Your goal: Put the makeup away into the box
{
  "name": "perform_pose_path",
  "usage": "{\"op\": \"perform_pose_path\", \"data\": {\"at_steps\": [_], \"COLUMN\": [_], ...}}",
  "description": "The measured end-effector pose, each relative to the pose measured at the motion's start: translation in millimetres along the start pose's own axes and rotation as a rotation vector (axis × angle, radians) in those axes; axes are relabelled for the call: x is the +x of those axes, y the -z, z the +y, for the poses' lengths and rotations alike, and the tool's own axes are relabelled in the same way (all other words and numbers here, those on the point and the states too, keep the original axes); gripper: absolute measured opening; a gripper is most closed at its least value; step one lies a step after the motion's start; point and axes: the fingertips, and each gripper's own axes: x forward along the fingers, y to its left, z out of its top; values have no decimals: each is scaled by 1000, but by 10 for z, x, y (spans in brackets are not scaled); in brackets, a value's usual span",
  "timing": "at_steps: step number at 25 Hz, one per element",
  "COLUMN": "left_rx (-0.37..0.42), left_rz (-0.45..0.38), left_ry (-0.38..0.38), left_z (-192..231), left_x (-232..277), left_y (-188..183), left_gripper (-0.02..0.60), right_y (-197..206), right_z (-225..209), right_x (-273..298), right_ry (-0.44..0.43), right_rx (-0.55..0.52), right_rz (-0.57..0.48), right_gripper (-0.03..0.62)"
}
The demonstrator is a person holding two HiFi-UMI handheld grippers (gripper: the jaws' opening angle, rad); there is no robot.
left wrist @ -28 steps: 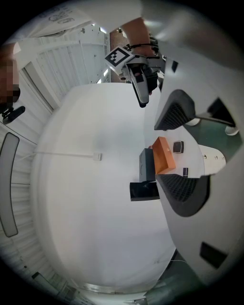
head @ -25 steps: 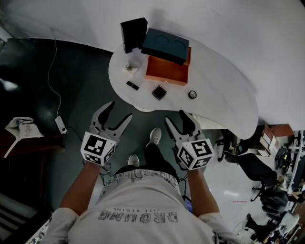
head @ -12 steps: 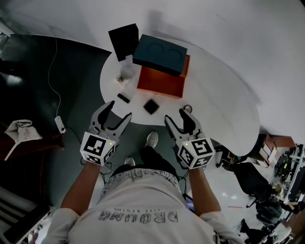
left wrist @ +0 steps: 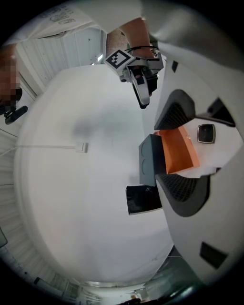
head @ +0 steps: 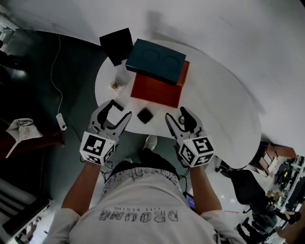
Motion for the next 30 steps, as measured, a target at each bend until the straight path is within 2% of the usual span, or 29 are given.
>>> {"op": "perform_pose_path", "data": {"at_steps": [7,16,23,30], "left_rx": [3,5,8,38], "left_rz": [6,12,35,59], "left_ry": [-10,13,98,223], "left_z": [-33,-50,-79,-41], "left_x": [210,435,670,951], "left_y": [-55,-117,-31,77], "left_gripper": [296,296,296,296], "right_y": [-71,-134,-59,119], "right_z": [-277,-511,-677,-895], "right_x": [51,64,43,72], "right_ry": [0,30,112,252], "right_rx": [8,22,43,73], "right_rz": [-1,-2,0,26], "right_gripper": [266,267,267,267]}}
